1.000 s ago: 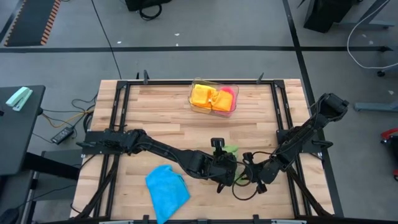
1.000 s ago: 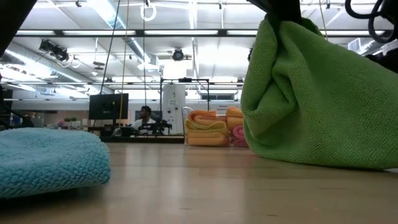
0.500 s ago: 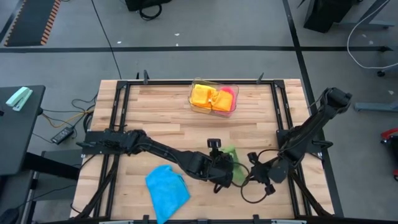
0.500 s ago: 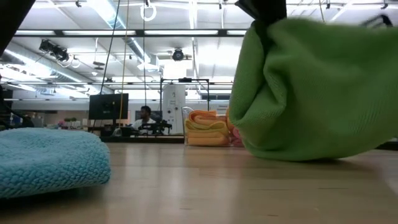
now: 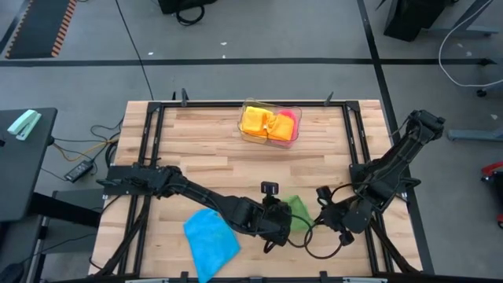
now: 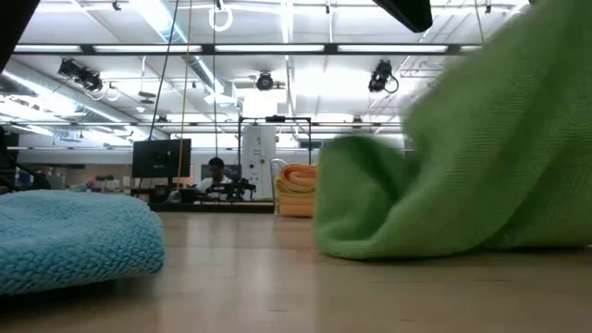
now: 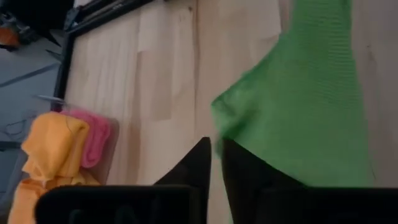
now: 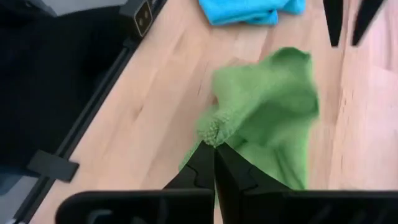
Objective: Fold microfiber towels
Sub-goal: Fold the green microfiber cloth
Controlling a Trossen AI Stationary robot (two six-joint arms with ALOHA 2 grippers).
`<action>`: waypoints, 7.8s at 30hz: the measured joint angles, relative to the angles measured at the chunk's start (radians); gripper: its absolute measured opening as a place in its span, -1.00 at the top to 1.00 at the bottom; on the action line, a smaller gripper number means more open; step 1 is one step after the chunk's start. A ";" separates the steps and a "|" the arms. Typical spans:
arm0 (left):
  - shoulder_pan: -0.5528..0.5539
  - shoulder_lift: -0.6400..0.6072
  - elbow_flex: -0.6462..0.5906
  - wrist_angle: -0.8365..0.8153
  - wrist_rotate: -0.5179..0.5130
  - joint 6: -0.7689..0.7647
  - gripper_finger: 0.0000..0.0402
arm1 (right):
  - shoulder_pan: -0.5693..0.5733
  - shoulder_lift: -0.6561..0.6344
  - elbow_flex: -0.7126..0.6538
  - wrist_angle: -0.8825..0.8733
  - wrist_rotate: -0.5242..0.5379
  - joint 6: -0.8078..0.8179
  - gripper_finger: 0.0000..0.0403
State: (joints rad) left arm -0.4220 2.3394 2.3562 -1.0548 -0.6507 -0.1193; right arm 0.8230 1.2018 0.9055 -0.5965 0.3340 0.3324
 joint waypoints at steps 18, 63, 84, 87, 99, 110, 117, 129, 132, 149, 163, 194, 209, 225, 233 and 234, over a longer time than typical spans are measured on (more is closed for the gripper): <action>0.034 0.001 -0.072 0.334 0.236 0.176 0.33 | 0.044 0.011 0.075 -0.126 -0.070 -0.066 0.95; 0.213 0.052 -0.417 0.684 0.616 -0.019 0.08 | 0.166 0.029 -0.413 0.492 -0.167 0.239 0.94; 0.113 0.054 -0.118 0.290 0.706 0.106 0.94 | 0.170 0.029 -0.313 0.446 -0.231 0.178 0.94; 0.099 0.054 -0.027 0.206 0.697 0.119 0.95 | 0.165 0.029 -0.228 0.292 -0.226 0.158 0.94; 0.062 -0.136 0.000 0.185 0.614 0.188 0.91 | 0.137 0.027 0.229 -0.215 -0.120 0.012 0.94; -0.010 -0.233 -0.002 0.381 0.668 0.237 0.81 | 0.161 0.027 0.492 -0.217 -0.178 -0.139 0.94; -0.021 -0.260 0.001 0.380 0.698 0.246 0.87 | 0.155 0.027 0.547 -0.290 -0.139 -0.161 0.94; 0.153 -0.274 0.000 0.242 0.070 0.426 0.87 | -0.124 0.015 0.547 -0.812 0.347 -0.248 0.94; 0.202 -0.285 0.000 0.299 -0.069 0.519 0.92 | -0.215 0.000 0.547 -0.834 0.577 -0.321 0.94; 0.058 -0.307 0.000 0.119 -0.069 0.315 0.96 | -0.261 0.006 0.505 -0.772 0.202 -0.145 0.94; -0.035 -0.083 -0.001 -0.075 0.105 0.025 0.89 | -0.094 0.012 0.187 -0.288 -0.047 -0.113 0.94; -0.064 0.117 -0.022 0.079 0.362 0.019 0.12 | 0.082 0.011 -0.081 -0.051 -0.120 0.100 0.24; 0.042 0.114 -0.283 0.148 0.340 -0.158 0.30 | -0.035 0.011 -0.350 0.265 -0.001 0.031 0.25; 0.004 0.118 -0.184 -0.259 0.450 -0.236 0.52 | -0.212 0.011 -0.518 0.512 -0.028 -0.086 0.25; 0.007 0.112 -0.181 -0.244 0.435 -0.203 0.60 | -0.289 0.011 -0.603 0.626 -0.045 -0.098 0.25; 0.009 0.112 -0.181 -0.226 0.418 -0.189 0.61 | -0.297 0.011 -0.611 0.644 -0.059 -0.098 0.25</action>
State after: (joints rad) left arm -0.4126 2.4516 2.1750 -1.2811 -0.2327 -0.3086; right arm 0.5265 1.2129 0.2945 0.0470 0.2753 0.2345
